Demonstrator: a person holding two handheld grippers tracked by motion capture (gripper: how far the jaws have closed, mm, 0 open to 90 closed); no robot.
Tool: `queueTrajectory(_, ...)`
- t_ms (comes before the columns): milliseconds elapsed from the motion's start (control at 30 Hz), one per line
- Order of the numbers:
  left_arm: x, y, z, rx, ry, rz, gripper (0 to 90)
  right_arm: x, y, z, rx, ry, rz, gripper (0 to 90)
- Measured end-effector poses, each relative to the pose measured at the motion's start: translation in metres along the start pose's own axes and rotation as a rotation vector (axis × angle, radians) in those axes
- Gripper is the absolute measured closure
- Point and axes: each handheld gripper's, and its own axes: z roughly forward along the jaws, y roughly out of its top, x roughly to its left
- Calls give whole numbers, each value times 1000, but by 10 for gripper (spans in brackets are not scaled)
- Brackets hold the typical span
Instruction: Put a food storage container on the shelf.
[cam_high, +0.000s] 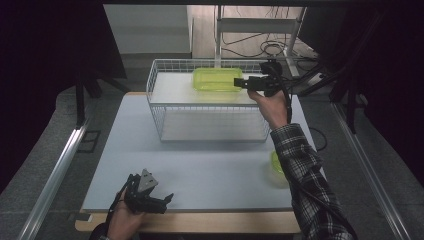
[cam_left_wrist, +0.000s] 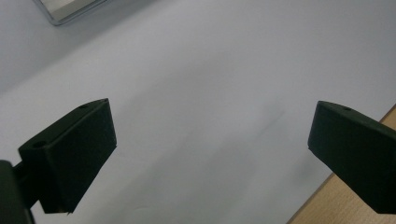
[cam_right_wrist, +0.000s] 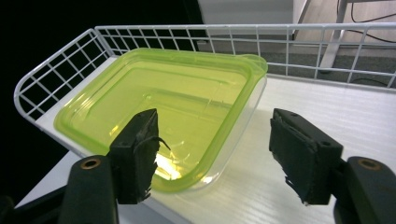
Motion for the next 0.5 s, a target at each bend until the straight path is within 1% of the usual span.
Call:
queueTrajectory(67,0,0,0,0,0,-1,7,1,-3,-4,1,17,-13,286)
queueTrajectory(133,0,0,0,0,-3,-4,7,2,-4,-5,2,22,-19,276)
queueTrajectory(333,0,0,0,1,-13,-14,7,9,-10,-13,5,51,-59,187)
queueTrajectory(500,1,0,0,-8,-22,-21,7,16,-16,-18,18,60,-101,115)
